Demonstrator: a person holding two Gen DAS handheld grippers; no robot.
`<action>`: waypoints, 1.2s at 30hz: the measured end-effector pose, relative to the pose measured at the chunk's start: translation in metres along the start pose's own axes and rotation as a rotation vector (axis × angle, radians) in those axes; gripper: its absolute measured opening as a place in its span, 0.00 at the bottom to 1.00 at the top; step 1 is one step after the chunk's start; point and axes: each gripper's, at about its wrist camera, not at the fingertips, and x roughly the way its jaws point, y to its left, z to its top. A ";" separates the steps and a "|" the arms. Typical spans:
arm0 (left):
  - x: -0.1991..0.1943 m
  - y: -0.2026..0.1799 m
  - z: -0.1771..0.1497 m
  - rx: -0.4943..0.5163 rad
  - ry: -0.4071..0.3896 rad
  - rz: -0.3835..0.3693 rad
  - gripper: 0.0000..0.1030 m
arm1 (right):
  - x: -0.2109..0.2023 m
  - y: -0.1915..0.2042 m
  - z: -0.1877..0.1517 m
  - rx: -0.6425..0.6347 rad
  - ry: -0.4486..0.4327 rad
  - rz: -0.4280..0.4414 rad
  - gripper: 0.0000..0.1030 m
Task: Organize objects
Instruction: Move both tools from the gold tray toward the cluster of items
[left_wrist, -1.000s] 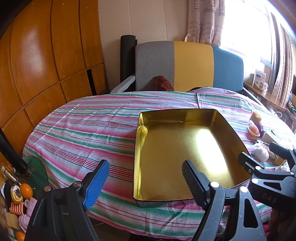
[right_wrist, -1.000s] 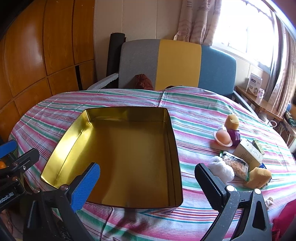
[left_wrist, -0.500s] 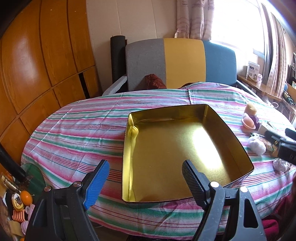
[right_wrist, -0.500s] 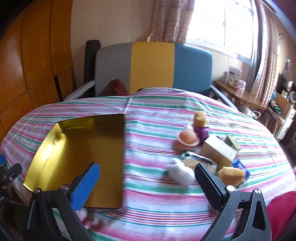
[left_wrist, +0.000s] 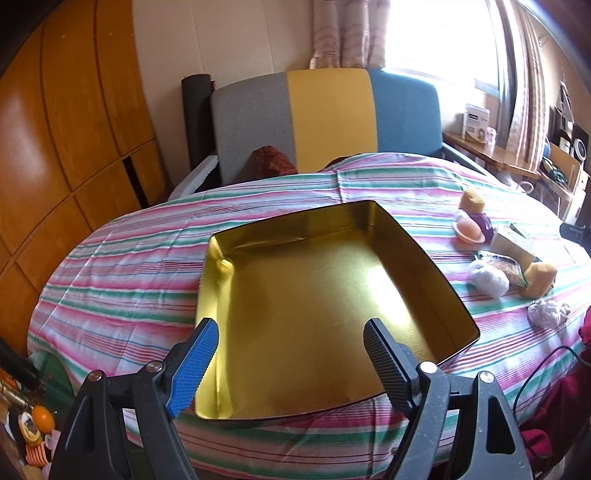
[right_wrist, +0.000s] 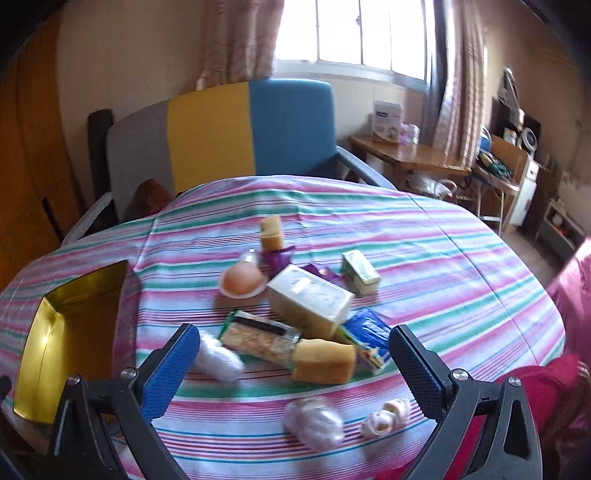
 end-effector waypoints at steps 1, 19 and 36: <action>0.001 -0.004 0.001 0.009 0.001 -0.005 0.80 | 0.001 -0.008 0.000 0.019 0.007 -0.005 1.00; 0.014 -0.071 0.017 0.149 0.021 -0.120 0.80 | 0.045 -0.077 -0.014 0.302 0.150 0.087 1.00; 0.044 -0.170 0.042 0.214 0.194 -0.443 0.79 | 0.041 -0.087 -0.017 0.382 0.110 0.158 1.00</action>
